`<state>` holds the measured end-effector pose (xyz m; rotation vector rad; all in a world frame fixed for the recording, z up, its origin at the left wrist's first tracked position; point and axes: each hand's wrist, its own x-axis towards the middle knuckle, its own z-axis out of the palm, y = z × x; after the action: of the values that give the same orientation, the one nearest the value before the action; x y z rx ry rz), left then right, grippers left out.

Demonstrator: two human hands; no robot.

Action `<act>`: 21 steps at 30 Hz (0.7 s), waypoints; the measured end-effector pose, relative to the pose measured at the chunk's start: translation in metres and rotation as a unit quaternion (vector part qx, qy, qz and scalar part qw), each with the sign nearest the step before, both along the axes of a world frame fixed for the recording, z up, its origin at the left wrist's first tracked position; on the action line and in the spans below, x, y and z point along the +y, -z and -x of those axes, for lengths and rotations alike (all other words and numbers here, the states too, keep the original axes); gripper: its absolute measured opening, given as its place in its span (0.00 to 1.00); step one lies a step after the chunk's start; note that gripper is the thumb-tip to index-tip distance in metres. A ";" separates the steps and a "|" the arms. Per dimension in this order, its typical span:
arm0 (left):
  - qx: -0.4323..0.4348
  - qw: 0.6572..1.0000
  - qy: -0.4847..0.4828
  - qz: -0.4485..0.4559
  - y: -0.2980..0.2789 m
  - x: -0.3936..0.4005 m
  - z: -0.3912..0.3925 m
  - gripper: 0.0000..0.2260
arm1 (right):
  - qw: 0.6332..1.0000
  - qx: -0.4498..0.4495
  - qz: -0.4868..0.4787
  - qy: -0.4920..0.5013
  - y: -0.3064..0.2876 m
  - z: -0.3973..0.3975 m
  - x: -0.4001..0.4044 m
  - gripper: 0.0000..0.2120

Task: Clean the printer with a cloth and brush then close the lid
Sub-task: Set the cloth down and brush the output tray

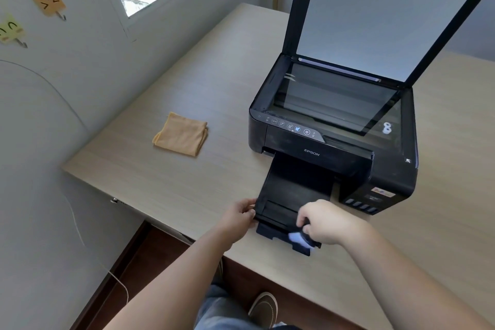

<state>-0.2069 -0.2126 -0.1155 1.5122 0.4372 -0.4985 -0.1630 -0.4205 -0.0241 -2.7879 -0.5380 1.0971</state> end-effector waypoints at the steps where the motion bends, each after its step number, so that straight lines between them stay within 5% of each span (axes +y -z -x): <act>1: -0.001 1.000 -0.001 -0.001 0.000 0.000 0.000 0.16 | 1.000 0.000 0.012 0.005 -0.002 0.000 -0.006 0.11; 7: -0.001 1.000 -0.007 0.000 -0.002 -0.001 -0.001 0.15 | 0.981 -0.008 -0.189 0.047 0.000 0.014 0.046 0.12; 14: -0.010 1.000 0.009 -0.013 -0.006 -0.001 0.002 0.15 | 0.999 0.032 -0.006 0.043 -0.021 0.001 0.000 0.12; 21: -0.013 1.000 0.018 -0.016 -0.003 0.000 0.000 0.15 | 0.976 0.041 -0.191 0.101 -0.005 0.009 0.041 0.10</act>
<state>-0.2070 -0.2121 -0.1126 1.5577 0.3987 -0.5017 -0.1717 -0.3797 -0.0194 -2.3930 -0.3971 0.9443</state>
